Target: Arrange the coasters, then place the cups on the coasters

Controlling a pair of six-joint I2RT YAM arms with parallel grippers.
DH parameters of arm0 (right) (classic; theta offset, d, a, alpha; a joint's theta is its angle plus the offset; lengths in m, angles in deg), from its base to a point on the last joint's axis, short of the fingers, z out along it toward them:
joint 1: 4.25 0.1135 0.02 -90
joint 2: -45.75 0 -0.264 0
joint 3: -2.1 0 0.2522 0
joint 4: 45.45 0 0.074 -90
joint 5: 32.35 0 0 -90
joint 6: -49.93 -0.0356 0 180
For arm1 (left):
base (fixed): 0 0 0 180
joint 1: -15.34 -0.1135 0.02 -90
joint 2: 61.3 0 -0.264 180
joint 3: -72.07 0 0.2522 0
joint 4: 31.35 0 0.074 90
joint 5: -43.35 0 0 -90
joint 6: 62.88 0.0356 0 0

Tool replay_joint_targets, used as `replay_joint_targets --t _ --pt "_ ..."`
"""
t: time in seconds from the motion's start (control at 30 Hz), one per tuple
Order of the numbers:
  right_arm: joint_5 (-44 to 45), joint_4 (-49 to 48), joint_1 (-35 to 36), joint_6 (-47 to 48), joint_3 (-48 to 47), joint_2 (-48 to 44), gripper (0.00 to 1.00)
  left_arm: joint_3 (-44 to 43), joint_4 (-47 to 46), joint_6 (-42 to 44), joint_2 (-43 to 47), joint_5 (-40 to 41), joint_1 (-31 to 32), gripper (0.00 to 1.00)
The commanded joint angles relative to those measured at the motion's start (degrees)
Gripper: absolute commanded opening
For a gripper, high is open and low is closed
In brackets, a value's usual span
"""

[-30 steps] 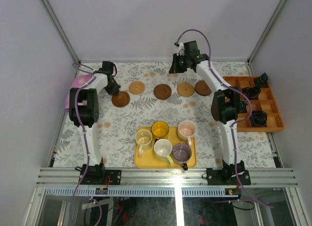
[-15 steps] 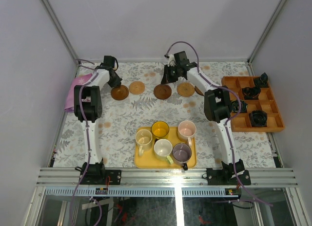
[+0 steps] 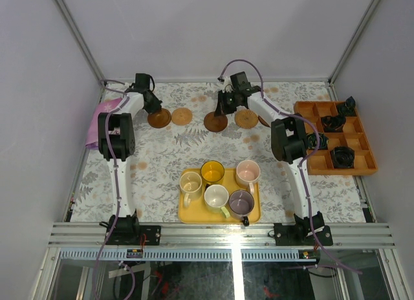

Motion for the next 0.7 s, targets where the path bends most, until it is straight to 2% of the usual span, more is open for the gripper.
replay_joint_targets --t 0.0,0.3,0.67 --pt "-0.52 -2.55 0.98 0.95 0.18 -5.66 0.01 6.60 -1.24 0.44 0.72 -3.49 0.53 0.00" --pt "-0.88 -2.69 0.93 0.93 -0.13 -5.61 0.01 9.89 -1.77 1.56 1.04 -5.56 5.05 0.00" --pt "-1.54 -3.07 1.07 0.30 0.05 -5.66 0.01 14.69 -1.95 0.47 3.25 -6.34 6.78 0.00"
